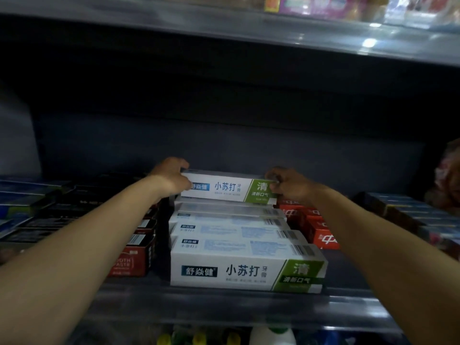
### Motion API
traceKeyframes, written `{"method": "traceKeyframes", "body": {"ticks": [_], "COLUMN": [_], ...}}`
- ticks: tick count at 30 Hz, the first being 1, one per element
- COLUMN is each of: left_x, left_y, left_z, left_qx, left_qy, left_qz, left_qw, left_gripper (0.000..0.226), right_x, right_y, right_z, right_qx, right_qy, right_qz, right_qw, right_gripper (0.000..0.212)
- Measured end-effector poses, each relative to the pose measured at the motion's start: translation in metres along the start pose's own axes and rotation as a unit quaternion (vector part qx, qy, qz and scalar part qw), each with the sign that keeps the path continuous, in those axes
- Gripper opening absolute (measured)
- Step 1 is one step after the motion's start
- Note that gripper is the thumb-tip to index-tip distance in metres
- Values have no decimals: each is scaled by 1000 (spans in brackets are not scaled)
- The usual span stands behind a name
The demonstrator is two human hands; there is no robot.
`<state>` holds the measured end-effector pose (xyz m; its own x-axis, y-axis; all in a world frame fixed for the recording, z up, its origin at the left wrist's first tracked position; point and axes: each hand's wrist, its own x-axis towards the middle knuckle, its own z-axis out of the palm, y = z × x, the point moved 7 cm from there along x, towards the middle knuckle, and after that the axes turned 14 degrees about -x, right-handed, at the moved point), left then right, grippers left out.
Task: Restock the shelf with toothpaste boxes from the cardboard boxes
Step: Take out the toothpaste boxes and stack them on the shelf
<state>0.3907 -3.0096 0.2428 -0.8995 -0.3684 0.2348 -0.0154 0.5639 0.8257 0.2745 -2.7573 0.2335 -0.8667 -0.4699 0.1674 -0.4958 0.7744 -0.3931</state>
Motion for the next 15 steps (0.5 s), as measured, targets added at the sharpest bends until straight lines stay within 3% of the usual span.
{"method": "traceKeyframes", "body": {"ticks": [3, 8, 15], "left_x": [1, -1, -13], "left_y": [-2, -1, 16], "left_z": [0, 0, -2], "left_qx": [6, 40, 78], "left_qy": [3, -16, -23], "left_qz": [1, 0, 14], "left_qw": [1000, 999, 997], "left_gripper": [62, 59, 57], "right_x": [1, -3, -17], "right_y": [1, -5, -11], "right_z": [0, -2, -20], "right_qx": [-14, -50, -121], "right_qy": [8, -13, -1], "right_qz": [0, -1, -9], "right_qw": [1000, 999, 993], "right_gripper": [29, 54, 65]}}
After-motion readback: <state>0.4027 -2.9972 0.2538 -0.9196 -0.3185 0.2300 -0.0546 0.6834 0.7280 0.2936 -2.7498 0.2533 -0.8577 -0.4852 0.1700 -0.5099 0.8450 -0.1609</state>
